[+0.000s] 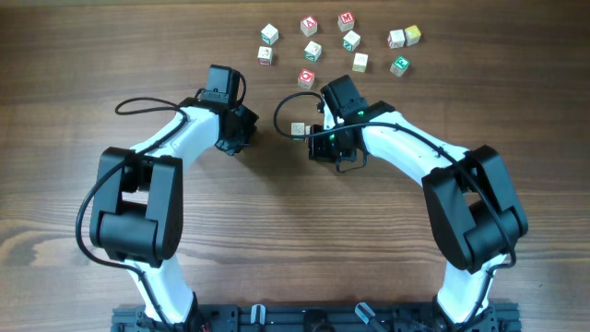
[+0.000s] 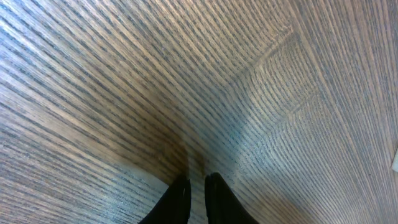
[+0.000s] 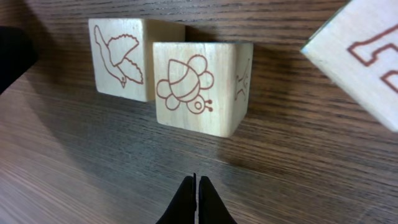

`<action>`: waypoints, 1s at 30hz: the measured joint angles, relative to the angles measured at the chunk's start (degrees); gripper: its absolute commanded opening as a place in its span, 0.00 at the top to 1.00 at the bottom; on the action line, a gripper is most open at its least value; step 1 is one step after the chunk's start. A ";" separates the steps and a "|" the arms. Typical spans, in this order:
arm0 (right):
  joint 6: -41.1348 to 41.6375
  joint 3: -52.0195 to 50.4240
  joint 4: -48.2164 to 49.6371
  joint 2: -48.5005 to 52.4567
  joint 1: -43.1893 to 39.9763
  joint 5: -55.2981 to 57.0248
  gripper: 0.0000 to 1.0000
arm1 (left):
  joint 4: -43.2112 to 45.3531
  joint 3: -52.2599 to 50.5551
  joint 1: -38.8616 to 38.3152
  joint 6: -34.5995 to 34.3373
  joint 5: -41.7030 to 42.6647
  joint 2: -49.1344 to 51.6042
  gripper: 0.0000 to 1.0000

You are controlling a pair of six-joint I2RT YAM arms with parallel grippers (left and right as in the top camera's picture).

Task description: Form a horizontal line

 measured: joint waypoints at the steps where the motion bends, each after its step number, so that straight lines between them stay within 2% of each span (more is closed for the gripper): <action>1: 0.15 0.00 0.07 0.00 0.00 -0.22 0.95 | 0.00 0.00 0.00 0.00 -0.02 0.00 0.86; 30: 4.09 0.00 4.20 0.09 0.00 3.78 0.95 | 0.22 0.00 0.00 0.00 0.13 0.00 0.83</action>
